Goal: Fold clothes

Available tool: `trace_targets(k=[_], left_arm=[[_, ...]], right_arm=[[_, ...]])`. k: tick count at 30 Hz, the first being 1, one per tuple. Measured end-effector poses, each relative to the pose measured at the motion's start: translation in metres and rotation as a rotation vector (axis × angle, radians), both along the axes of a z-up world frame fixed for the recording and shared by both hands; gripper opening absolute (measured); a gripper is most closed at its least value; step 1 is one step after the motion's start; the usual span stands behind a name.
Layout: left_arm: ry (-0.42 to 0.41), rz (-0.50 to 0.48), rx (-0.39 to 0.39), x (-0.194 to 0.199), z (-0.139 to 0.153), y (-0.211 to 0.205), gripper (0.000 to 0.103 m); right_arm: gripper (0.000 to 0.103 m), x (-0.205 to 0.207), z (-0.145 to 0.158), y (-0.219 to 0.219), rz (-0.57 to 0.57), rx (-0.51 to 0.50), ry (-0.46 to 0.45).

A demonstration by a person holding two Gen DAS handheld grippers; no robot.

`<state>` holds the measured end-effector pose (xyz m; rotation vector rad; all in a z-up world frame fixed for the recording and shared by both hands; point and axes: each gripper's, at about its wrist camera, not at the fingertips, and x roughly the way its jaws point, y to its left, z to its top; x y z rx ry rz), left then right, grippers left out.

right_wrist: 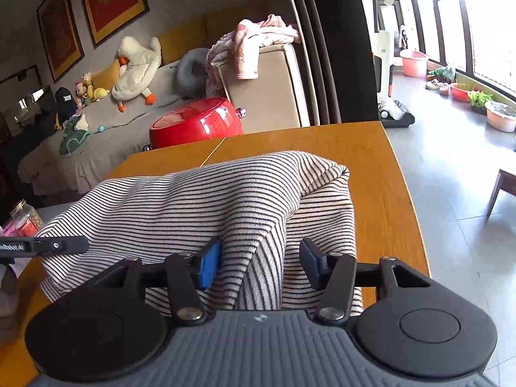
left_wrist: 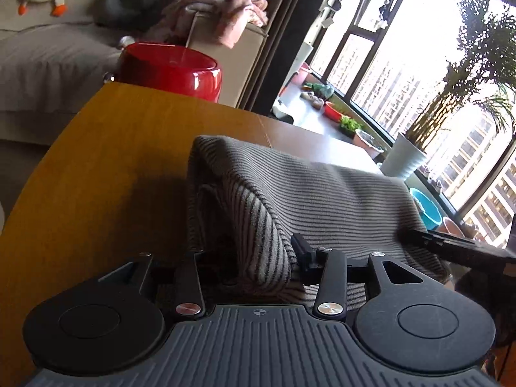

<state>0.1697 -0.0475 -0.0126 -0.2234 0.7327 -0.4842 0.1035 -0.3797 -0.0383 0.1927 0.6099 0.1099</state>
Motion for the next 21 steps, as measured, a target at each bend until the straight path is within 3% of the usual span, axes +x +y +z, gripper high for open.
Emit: trace_targets(k=[3, 7, 10, 13, 17, 21], left_arm=[[0.009, 0.005, -0.008, -0.006, 0.012, 0.004, 0.049], [0.071, -0.041, -0.029, -0.016, 0.007, 0.0, 0.056], [0.096, -0.067, -0.058, -0.017, -0.003, -0.005, 0.055], [0.111, -0.074, -0.064, -0.014, -0.01, -0.008, 0.053], [0.117, -0.078, -0.074, -0.011, -0.014, -0.006, 0.053], [0.119, -0.07, -0.079, -0.011, -0.015, 0.0, 0.053]], right_arm=[[0.052, -0.008, 0.01, 0.002, -0.02, -0.027, -0.003], [0.062, -0.025, 0.012, 0.0, 0.004, 0.102, 0.045], [0.063, -0.03, 0.002, 0.012, 0.032, 0.111, 0.081], [0.026, -0.03, 0.003, 0.018, 0.024, 0.082, 0.053], [0.022, -0.026, 0.028, 0.0, -0.018, 0.102, -0.019], [0.022, -0.017, 0.005, -0.005, -0.046, 0.062, 0.073]])
